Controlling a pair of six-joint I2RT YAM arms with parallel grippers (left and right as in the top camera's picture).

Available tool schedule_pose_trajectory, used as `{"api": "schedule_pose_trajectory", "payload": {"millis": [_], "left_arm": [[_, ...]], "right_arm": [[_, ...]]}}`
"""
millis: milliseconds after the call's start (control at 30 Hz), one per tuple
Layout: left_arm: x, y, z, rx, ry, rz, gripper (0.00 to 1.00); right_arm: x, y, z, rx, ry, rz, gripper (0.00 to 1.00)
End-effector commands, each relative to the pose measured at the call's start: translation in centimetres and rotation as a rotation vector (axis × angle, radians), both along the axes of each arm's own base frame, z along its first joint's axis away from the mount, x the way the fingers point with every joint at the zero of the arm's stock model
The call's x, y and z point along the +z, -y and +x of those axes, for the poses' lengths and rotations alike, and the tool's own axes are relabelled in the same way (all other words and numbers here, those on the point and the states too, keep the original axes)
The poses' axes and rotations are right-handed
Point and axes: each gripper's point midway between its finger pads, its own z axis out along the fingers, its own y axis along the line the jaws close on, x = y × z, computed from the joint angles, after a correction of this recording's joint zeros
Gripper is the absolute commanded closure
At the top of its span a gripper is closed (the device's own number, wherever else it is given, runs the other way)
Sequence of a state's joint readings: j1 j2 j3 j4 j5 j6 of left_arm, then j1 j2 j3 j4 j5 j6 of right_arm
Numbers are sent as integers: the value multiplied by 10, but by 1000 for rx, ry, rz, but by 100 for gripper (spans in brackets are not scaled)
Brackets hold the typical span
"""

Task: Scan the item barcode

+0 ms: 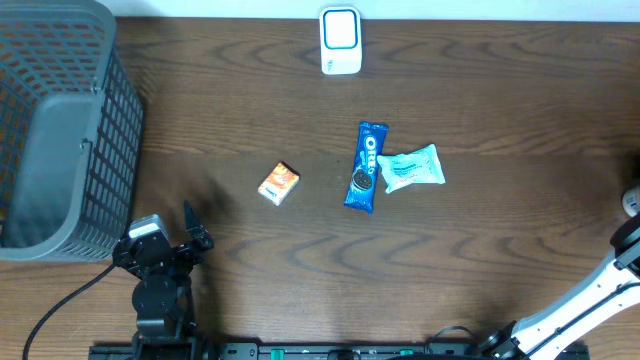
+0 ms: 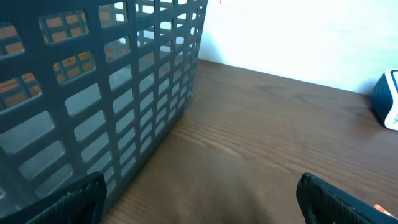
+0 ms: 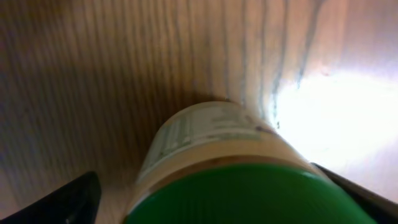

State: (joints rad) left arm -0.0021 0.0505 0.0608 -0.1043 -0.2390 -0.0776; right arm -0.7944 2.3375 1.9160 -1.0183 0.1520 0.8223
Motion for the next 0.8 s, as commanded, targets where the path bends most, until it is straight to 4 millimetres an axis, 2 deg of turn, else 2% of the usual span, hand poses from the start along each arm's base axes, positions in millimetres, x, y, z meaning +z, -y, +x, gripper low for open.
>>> {"api": "schedule_pose_trajectory", "payload": {"millis": [0,100,200,267,367,467,533,600,767], "left_arm": [[-16,0,0,3,-39,8,2],[-16,0,0,3,-39,8,2],[-16,0,0,3,-39,8,2],[-16,0,0,3,-39,8,2],[-16,0,0,3,-39,8,2],[-16,0,0,3,-39,8,2],[-16,0,0,3,-39,8,2],[-16,0,0,3,-39,8,2],[-16,0,0,3,-39,8,2]], "right_arm": [[45,9,5,5,93,-33,1],[97,7,6,7,168,-65,1],[153,-15,14,42,288,-61,1],[189,-40,21,85,373,-50,1],[235,-88,26,153,454,-36,1],[268,-142,36,281,489,-46,1],[280,-181,48,433,489,-72,1],[282,-219,58,566,456,-84,1],[257,-306,72,815,314,-99,1]]}}
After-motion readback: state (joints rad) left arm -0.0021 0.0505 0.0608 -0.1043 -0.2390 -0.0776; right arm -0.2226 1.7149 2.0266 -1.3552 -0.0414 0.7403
